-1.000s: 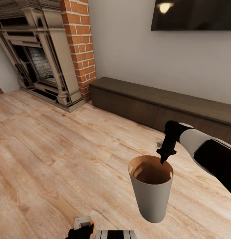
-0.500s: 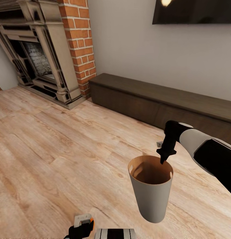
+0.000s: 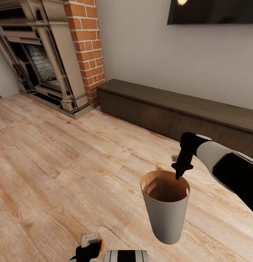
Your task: Put the three can of soda from the living room inside the tash can in the kitchen.
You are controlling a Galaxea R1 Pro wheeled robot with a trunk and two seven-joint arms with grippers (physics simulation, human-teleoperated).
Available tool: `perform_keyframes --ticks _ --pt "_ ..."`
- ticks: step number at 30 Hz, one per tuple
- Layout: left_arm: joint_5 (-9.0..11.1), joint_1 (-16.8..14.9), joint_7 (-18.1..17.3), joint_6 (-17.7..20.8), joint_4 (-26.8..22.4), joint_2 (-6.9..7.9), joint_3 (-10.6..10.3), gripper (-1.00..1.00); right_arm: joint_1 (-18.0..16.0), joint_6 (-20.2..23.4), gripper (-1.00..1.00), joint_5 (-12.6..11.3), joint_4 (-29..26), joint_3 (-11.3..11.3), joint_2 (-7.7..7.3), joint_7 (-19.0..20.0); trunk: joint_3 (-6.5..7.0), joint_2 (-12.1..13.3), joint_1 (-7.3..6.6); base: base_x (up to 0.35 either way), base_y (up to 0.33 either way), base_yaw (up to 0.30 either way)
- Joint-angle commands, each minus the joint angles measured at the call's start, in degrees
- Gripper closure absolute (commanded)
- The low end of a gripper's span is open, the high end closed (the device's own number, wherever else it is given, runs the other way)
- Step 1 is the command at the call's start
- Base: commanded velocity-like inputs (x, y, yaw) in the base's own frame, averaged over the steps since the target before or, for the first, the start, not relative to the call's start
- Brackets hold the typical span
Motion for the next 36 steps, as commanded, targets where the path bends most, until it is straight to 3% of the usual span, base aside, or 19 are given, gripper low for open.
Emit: perform_keyframes --ticks 1,24,30,36 --pt "0.01 -0.01 0.01 0.0 0.0 0.0 0.02 1.0 0.0 0.5 1.0 -0.51 0.01 -0.78 0.01 0.45 0.0 0.0 0.0 0.0 0.0 0.0" --pt "0.02 0.04 0.08 -0.01 0.06 0.09 -0.13 1.0 0.04 0.5 1.0 -0.51 0.01 -0.74 0.02 0.39 0.0 0.0 0.0 0.0 0.0 0.0" --pt "0.06 0.04 0.11 0.07 0.07 0.09 -0.14 1.0 0.08 0.5 1.0 -0.6 0.01 1.55 0.07 0.44 1.33 0.08 -0.16 0.0 0.0 0.0" --pt "0.09 0.04 0.34 0.08 0.12 0.09 -0.14 1.0 0.09 0.5 1.0 -0.66 0.01 2.12 0.04 0.45 2.66 0.16 -0.31 0.0 0.0 0.0"
